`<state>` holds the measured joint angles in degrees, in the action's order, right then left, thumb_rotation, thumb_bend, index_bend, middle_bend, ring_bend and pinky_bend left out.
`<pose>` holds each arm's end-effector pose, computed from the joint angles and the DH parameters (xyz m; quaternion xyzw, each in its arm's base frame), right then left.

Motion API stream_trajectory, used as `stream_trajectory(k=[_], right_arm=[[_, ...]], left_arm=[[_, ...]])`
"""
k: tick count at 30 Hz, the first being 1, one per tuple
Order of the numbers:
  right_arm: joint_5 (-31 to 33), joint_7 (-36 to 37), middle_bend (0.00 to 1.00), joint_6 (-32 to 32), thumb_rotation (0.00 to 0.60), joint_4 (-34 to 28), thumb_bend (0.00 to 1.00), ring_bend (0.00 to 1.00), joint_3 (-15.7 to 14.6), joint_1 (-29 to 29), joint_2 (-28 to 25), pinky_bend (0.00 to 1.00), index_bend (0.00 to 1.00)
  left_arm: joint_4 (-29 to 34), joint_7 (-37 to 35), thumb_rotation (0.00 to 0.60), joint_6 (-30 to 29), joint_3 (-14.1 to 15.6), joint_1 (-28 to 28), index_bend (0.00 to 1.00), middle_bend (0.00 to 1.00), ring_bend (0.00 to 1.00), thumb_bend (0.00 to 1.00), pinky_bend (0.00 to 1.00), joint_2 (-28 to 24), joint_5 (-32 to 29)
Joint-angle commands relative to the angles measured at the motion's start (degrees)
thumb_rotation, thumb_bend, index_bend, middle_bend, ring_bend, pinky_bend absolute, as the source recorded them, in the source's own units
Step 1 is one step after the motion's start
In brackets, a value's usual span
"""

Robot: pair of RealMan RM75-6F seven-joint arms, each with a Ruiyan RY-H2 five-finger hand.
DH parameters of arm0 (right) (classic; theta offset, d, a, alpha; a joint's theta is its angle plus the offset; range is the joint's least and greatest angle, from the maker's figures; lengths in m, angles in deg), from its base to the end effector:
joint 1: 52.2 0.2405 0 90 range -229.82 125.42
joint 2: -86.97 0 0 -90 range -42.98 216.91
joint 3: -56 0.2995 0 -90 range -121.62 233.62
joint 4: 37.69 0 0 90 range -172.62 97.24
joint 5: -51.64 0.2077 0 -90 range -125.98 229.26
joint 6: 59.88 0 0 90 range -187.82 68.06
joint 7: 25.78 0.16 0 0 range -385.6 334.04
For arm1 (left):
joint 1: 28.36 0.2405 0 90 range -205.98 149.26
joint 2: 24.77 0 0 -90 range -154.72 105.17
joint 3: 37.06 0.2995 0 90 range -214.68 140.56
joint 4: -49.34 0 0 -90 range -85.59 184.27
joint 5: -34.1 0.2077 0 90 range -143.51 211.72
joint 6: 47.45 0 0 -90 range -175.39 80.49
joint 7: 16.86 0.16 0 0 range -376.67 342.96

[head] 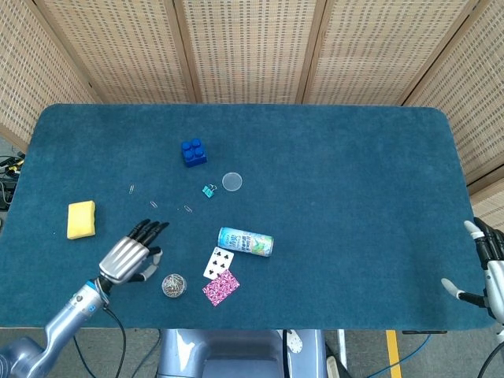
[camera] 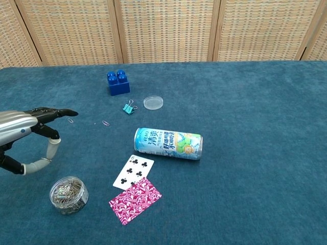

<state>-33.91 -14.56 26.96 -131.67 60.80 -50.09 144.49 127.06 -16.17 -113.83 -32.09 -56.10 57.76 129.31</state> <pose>-0.3525 -0.1900 0.2289 0.5484 -0.4120 0.4296 0.5873 -0.2775 0.2840 0.0076 -0.7982 -0.3224 -0.3619 0.3577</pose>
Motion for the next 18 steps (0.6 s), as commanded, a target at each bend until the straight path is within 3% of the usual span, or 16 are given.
stream_trajectory(k=[1,18], right_arm=[[-0.02,0.07,0.00,0.01,0.600,0.02,0.00,0.00,0.00,0.00,-0.03,0.00,0.05],[0.01,0.88,0.00,0.09,0.600,0.03,0.00,0.00,0.06,-0.09,-0.31,0.00,0.05]], left_arm=[[1.89,2.10,0.600,-1.19,1.19,0.25,0.71,0.00,0.00,0.48,0.00,-0.42,1.90],[4.16,5.10,0.600,0.77,2.98,0.12,0.71,0.00,0.00,0.48,0.00,0.76,3.37]])
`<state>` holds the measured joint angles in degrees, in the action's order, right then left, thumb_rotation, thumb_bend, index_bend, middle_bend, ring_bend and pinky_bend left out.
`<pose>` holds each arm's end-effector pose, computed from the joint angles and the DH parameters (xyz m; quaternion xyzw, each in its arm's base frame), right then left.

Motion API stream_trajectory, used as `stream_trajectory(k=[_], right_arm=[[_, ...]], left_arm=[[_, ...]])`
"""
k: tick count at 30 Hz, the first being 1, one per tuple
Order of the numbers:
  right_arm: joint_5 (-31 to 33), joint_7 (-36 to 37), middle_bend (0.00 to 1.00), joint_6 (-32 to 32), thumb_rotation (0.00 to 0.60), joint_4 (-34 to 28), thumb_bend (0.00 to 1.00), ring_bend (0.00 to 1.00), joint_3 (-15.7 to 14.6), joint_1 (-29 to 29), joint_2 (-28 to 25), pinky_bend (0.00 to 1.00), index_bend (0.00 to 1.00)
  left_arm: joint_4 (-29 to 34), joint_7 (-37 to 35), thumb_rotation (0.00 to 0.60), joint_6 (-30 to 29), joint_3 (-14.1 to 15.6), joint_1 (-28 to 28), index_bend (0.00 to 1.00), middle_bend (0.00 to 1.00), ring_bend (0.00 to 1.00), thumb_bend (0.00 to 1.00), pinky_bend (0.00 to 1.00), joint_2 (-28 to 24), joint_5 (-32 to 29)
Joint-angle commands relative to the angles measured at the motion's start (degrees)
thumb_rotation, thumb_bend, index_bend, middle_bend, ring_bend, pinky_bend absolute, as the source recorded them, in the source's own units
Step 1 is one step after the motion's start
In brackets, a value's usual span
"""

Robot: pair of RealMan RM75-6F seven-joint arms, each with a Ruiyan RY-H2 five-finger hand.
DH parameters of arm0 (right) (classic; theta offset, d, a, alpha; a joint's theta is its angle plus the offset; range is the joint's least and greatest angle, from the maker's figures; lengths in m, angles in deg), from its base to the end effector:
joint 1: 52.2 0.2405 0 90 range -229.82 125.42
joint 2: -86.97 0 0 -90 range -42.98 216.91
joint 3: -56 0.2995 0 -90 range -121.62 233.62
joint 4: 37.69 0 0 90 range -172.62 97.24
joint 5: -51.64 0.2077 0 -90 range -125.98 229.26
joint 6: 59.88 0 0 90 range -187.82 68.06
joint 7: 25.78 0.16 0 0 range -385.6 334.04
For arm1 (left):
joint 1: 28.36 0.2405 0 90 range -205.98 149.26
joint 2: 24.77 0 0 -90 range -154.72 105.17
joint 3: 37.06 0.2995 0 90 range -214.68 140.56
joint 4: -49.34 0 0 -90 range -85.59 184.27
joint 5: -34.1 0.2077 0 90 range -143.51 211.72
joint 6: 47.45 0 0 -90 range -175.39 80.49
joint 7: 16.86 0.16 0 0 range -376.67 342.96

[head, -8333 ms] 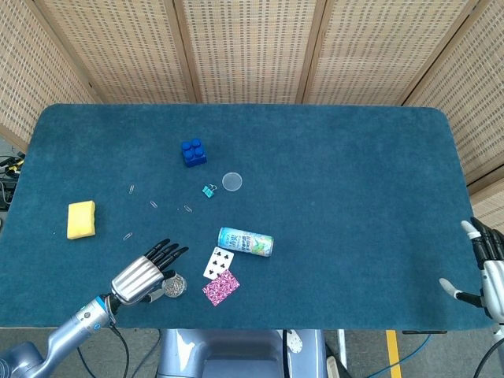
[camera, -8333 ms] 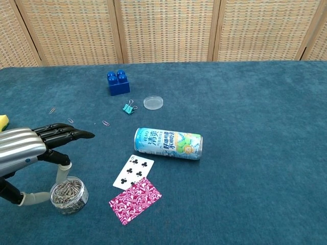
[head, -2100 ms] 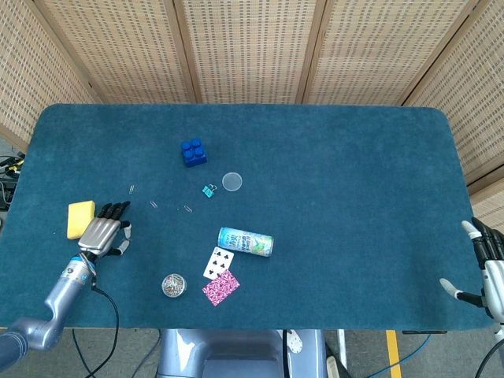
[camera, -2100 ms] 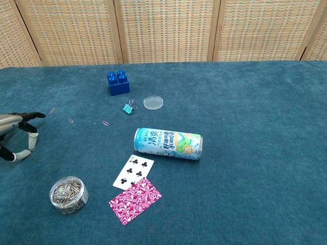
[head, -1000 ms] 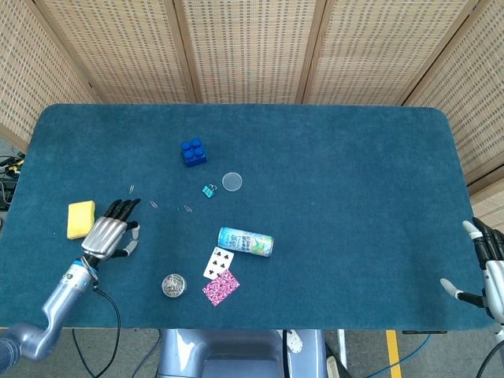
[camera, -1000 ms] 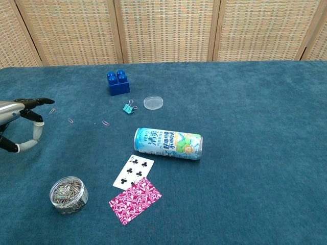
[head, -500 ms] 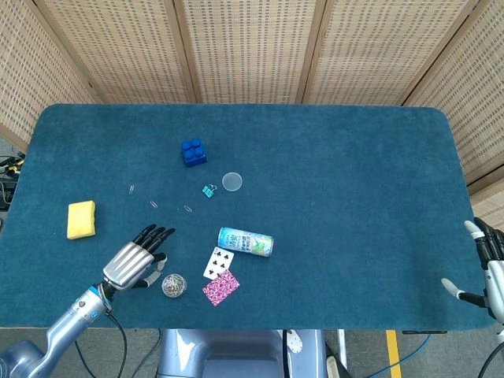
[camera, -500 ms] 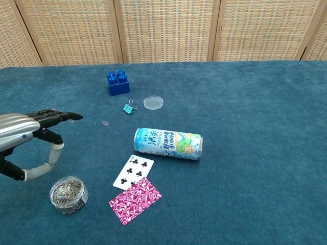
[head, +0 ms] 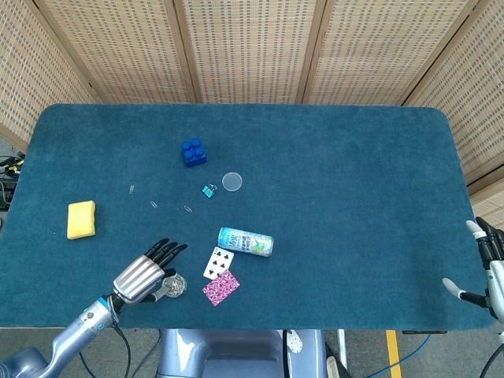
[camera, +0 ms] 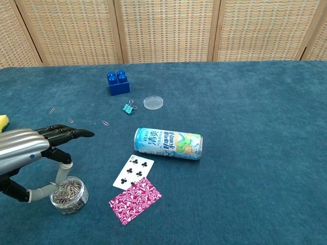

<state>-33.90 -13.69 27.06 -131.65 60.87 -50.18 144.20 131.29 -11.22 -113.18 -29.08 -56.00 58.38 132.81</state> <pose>-0.3527 -0.1897 0.2311 0.5455 -0.4141 0.4331 0.5860 -0.2600 0.2544 -0.0110 -0.8289 -0.2988 -0.3535 0.3141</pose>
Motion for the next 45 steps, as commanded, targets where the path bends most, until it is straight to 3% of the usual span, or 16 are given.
stream_trajectory(k=[1,5,8,12,20,26,28,30,33,37,45], right_arm=[[-0.02,0.05,0.00,0.02,0.600,-0.01,0.00,0.00,0.00,-0.01,-0.02,0.00,0.05],[-0.03,0.07,0.00,0.05,0.600,-0.07,0.00,0.00,0.01,-0.02,-0.06,0.00,0.05],[-0.01,0.14,0.00,0.04,0.600,-0.05,0.00,0.00,0.00,-0.03,-0.08,0.00,0.05],[-0.03,0.21,0.00,0.06,0.600,0.00,0.00,0.00,0.00,-0.05,-0.09,0.00,0.05],[-0.05,0.26,0.00,0.13,0.600,0.02,0.00,0.00,0.00,-0.10,-0.11,0.00,0.05],[-0.13,0.37,0.00,0.21,0.600,-0.02,0.00,0.00,-0.01,-0.13,-0.14,0.00,0.05],[-0.22,0.30,0.00,0.22,0.600,-0.03,0.00,0.00,-0.05,-0.13,-0.12,0.00,0.05],[-0.34,0.16,0.00,0.28,0.600,-0.07,0.00,0.00,-0.09,-0.13,-0.09,0.00,0.05],[-0.58,0.03,0.00,0.36,0.600,-0.18,0.00,0.00,-0.19,-0.15,-0.08,0.00,0.05],[-0.93,-0.02,0.00,0.49,0.600,-0.24,0.00,0.00,-0.30,-0.16,-0.08,0.00,0.05],[-1.43,-0.76,0.00,0.35,0.600,-0.45,0.00,0.00,-0.92,-0.40,-0.63,0.00,0.05]], left_arm=[[-0.10,0.21,0.600,0.15,-0.06,0.03,0.71,0.00,0.00,0.48,0.00,0.25,-0.19],[-0.38,0.08,0.600,0.11,-0.23,0.09,0.66,0.00,0.00,0.47,0.00,0.58,-0.38],[-0.57,-0.29,0.600,-0.01,-0.35,0.14,0.53,0.00,0.00,0.36,0.00,0.81,-0.51],[-0.78,-1.24,0.600,-0.13,-0.39,0.07,0.44,0.00,0.00,0.24,0.00,0.94,-0.46],[-1.06,-2.91,0.600,-0.89,-0.41,0.06,0.39,0.00,0.00,0.23,0.00,0.72,-0.09],[0.82,-6.47,0.600,-5.75,-1.54,0.98,0.33,0.00,0.00,0.22,0.00,-2.35,0.46],[1.68,-7.57,0.600,-7.53,-2.04,1.59,0.27,0.00,0.00,0.20,0.00,-3.71,0.17],[2.69,-7.00,0.600,-9.67,-2.85,2.91,0.14,0.00,0.00,0.16,0.00,-5.58,-1.17],[4.53,-0.42,0.600,-12.88,-4.90,6.19,0.00,0.00,0.00,0.07,0.00,-7.82,-5.92],[7.71,-0.14,0.600,-15.97,-6.15,9.61,0.00,0.00,0.00,0.00,0.00,-10.42,-10.36],[12.55,-0.61,0.600,-22.67,-5.93,16.75,0.00,0.00,0.00,0.00,0.00,-16.27,-14.28]])
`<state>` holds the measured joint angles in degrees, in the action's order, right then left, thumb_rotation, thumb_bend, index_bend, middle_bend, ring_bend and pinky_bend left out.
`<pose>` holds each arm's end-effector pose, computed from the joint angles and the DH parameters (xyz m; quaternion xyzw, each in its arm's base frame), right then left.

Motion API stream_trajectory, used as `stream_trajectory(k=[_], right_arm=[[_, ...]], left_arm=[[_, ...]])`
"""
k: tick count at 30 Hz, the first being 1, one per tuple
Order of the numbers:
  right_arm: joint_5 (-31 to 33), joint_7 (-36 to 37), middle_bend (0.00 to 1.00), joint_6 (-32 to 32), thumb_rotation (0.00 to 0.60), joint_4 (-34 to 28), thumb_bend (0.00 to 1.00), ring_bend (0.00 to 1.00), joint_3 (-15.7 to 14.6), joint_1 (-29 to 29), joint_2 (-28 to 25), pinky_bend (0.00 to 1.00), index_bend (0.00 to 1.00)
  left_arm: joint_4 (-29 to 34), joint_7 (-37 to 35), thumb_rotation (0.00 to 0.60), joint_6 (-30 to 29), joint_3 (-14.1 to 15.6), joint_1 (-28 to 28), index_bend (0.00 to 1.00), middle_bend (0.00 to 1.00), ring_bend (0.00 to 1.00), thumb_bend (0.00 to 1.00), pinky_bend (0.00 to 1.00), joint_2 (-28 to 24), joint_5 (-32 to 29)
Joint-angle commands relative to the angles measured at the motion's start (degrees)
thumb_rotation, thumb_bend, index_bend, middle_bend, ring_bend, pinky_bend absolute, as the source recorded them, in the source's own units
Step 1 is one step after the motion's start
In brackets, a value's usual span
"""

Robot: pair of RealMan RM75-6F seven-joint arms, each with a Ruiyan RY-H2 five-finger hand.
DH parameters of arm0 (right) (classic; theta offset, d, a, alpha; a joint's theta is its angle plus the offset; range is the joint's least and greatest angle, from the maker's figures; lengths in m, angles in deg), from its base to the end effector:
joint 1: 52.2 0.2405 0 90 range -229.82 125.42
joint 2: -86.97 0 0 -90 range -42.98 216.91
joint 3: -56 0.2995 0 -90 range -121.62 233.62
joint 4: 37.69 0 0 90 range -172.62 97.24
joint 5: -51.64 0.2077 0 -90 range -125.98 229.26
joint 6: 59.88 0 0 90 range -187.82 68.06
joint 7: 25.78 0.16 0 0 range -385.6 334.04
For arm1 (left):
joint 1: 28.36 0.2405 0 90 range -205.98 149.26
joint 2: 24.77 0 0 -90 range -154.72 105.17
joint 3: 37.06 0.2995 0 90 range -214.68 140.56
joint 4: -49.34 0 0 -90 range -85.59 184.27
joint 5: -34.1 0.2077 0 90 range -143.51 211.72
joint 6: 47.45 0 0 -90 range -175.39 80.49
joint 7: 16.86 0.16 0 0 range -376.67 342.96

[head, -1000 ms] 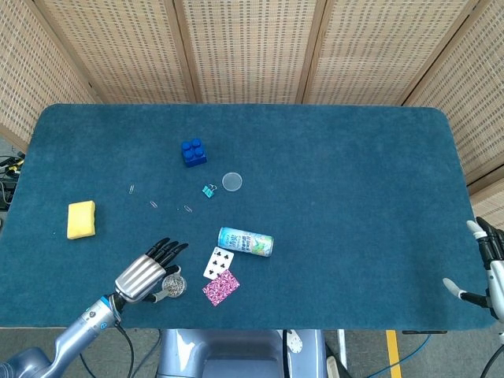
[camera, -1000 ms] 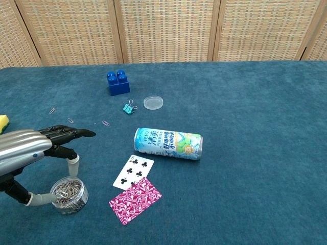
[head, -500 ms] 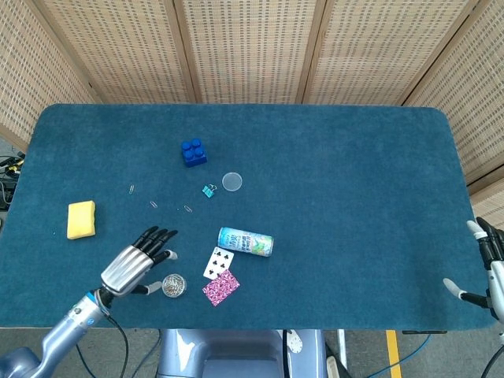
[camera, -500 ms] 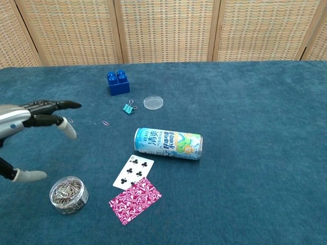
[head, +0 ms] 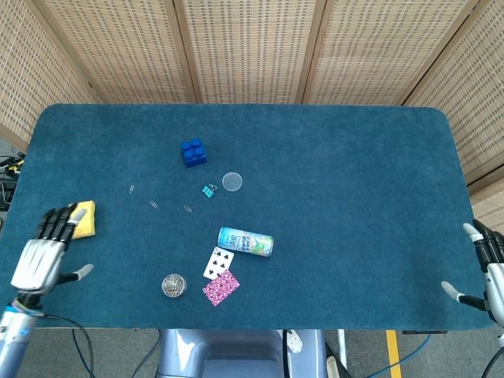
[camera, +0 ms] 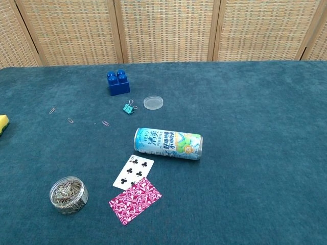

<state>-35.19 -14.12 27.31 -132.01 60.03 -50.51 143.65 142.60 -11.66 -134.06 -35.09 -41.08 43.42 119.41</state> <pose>-0.3507 -0.1847 0.2306 0.5558 -0.4121 0.4277 0.5817 -0.3193 0.2275 0.1451 -0.6321 -0.3624 -0.4054 0.5521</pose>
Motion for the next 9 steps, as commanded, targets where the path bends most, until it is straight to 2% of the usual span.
stream_trajectory(k=[1,9], right_arm=[[-0.35,-1.07,0.00,0.73,0.600,-0.11,0.00,0.00,-0.01,-0.23,0.06,0.00,0.05],[-1.12,-3.82,0.00,2.96,0.600,0.03,0.00,0.00,0.23,-0.83,1.24,0.00,0.05]], left_arm=[[1.35,-0.45,0.600,-2.97,0.29,2.83,0.00,0.00,0.00,0.00,0.00,-1.82,-0.76],[0.51,-3.23,0.600,-3.62,0.13,4.35,0.00,0.00,0.00,0.00,0.00,-3.26,1.05]])
